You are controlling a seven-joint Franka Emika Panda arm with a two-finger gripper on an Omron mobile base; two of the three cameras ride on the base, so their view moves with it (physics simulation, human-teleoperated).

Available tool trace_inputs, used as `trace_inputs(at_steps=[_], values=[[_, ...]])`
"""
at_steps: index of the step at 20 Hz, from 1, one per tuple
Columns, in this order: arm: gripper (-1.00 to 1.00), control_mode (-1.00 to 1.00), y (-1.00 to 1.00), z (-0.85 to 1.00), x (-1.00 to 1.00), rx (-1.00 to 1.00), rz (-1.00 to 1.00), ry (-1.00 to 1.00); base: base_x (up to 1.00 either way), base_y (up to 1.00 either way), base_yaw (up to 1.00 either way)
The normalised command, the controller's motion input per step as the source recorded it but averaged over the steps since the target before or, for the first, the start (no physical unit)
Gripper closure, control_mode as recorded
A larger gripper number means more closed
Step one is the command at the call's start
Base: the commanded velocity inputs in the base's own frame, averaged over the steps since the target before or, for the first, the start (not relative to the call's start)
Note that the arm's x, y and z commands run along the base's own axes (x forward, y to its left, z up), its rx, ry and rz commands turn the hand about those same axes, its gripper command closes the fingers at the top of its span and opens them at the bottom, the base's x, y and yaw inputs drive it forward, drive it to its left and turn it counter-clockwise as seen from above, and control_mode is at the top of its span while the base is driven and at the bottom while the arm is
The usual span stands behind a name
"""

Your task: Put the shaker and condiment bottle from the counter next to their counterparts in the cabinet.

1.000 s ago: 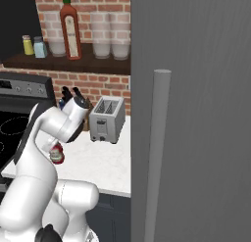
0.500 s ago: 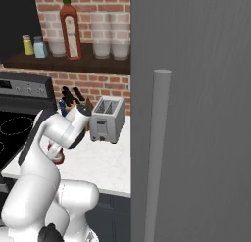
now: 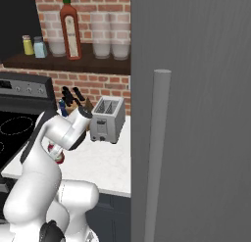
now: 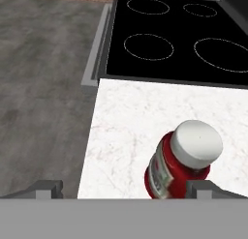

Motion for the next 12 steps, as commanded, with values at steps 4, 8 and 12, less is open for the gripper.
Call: trace_inputs(at_steps=[4,8,12], values=[[-1.0,-1.0,0.0,-0.16,0.15,0.0,0.0,0.0,0.0,0.0,0.0],[-1.0,-1.0,0.0,-0.06,0.2,0.0,0.0,0.0,0.0,0.0,0.0],[-1.0,-1.0,0.0,0.0,0.2,0.0,0.0,0.0,0.0,0.0,0.0]])
